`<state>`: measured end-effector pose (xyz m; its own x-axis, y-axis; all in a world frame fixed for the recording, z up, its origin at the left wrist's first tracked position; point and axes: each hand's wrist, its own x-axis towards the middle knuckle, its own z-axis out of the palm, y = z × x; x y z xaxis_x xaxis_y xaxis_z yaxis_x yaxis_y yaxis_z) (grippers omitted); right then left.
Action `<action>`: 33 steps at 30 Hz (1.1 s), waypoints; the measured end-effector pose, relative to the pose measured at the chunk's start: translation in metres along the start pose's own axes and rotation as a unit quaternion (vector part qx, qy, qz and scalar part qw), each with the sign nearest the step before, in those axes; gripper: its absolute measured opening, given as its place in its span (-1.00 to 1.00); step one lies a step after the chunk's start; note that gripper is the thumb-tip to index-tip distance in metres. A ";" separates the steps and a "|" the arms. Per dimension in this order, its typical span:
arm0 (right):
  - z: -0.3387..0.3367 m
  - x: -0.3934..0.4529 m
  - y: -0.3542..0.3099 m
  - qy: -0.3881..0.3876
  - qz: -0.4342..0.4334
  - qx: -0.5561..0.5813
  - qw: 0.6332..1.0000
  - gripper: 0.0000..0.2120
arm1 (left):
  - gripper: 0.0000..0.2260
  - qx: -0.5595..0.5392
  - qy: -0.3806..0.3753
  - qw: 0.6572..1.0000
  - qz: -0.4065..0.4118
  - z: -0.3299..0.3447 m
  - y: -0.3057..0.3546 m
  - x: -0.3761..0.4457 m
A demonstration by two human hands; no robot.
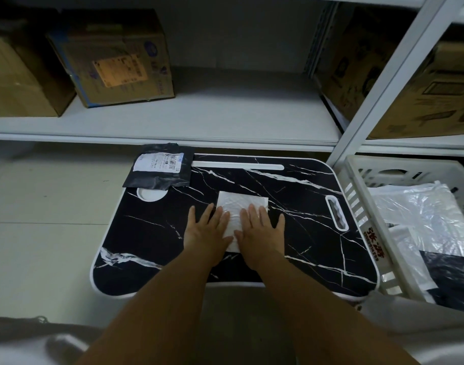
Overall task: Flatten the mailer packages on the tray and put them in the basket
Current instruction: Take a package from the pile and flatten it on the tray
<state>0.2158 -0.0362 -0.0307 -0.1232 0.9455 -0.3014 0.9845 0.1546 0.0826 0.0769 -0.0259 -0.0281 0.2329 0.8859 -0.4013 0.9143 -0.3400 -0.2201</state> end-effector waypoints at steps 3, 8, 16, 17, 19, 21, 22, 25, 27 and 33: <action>-0.003 -0.011 -0.011 0.034 -0.006 0.004 0.999 -0.36 | -0.39 0.021 0.030 0.999 -0.015 -0.006 0.009 -0.009; 0.013 -0.035 -0.017 0.036 -0.039 0.074 0.996 -0.33 | -0.32 -0.034 0.051 0.997 0.040 0.012 0.026 -0.030; 0.020 -0.048 0.003 -0.017 -0.042 0.053 0.998 -0.39 | -0.39 -0.059 -0.004 0.998 0.013 0.017 0.021 -0.037; 0.019 -0.047 0.002 -0.022 -0.039 0.051 0.998 -0.39 | -0.39 -0.068 -0.008 0.998 0.008 0.017 0.022 -0.038; 0.020 -0.046 0.000 -0.026 -0.032 0.049 0.998 -0.39 | -0.39 -0.077 -0.006 0.997 0.002 0.019 0.023 -0.040; 0.022 -0.046 -0.002 -0.028 -0.029 0.052 0.998 -0.39 | -0.39 -0.082 0.001 0.997 -0.002 0.020 0.024 -0.040; 0.021 -0.045 -0.001 -0.027 -0.028 0.055 0.998 -0.39 | -0.40 -0.084 0.006 0.996 -0.005 0.020 0.024 -0.040; 0.020 -0.044 0.000 -0.016 -0.031 0.087 0.996 -0.44 | -0.42 -0.105 0.029 0.994 -0.016 0.018 0.026 -0.037; 0.017 -0.042 0.002 0.001 -0.031 0.121 0.992 -0.50 | -0.53 -0.137 0.079 0.987 -0.033 0.012 0.025 -0.034; 0.001 -0.028 0.002 0.107 0.123 0.275 0.948 -0.73 | -0.72 -0.337 0.138 0.919 -0.147 -0.004 0.018 -0.018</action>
<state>0.2217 -0.0627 -0.0231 0.1544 0.9792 -0.1319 0.8958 -0.1950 -0.3993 0.0902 -0.0469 -0.0216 -0.0671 0.9864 -0.1503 0.9269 0.1174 0.3565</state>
